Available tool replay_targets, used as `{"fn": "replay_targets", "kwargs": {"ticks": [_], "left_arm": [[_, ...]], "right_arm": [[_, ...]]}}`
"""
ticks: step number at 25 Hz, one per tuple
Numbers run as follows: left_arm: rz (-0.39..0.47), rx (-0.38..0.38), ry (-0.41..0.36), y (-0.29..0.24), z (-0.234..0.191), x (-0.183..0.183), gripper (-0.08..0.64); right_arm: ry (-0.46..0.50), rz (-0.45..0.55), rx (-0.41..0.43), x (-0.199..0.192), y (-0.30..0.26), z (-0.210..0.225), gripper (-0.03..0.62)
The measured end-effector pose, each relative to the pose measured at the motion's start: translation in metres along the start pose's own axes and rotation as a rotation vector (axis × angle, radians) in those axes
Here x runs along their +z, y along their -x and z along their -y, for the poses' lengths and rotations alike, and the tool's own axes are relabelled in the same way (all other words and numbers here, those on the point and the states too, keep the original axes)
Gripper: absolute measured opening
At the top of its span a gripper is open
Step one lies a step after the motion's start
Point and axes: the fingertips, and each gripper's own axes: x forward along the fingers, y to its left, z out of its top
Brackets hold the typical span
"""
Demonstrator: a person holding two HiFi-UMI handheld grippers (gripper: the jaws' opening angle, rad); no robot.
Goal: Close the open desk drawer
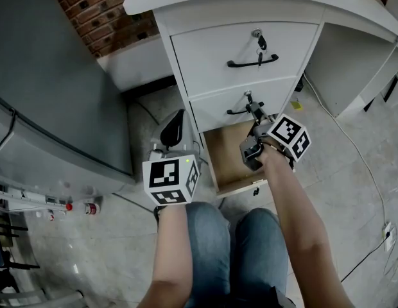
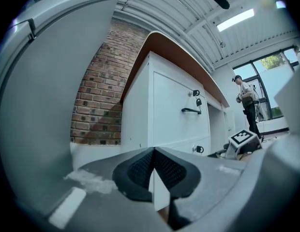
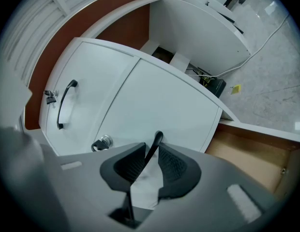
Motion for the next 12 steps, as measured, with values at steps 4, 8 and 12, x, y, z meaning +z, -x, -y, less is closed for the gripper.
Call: {"fn": "replay_targets", "kwargs": {"ticks": [4, 8, 12], "left_arm": [[-0.001, 0.000, 0.003, -0.002, -0.001, -0.001, -0.002], [-0.001, -0.007, -0.001, -0.002, 0.003, 0.001, -0.002], [-0.002, -0.016, -0.010, 0.001, 0.009, 0.002, -0.002]], "right_arm": [[-0.004, 0.005, -0.001, -0.002, -0.003, 0.000, 0.072], [0.003, 0.001, 0.009, -0.002, -0.003, 0.000, 0.075], [-0.027, -0.009, 0.007, -0.003, 0.001, 0.008, 0.126]]}}
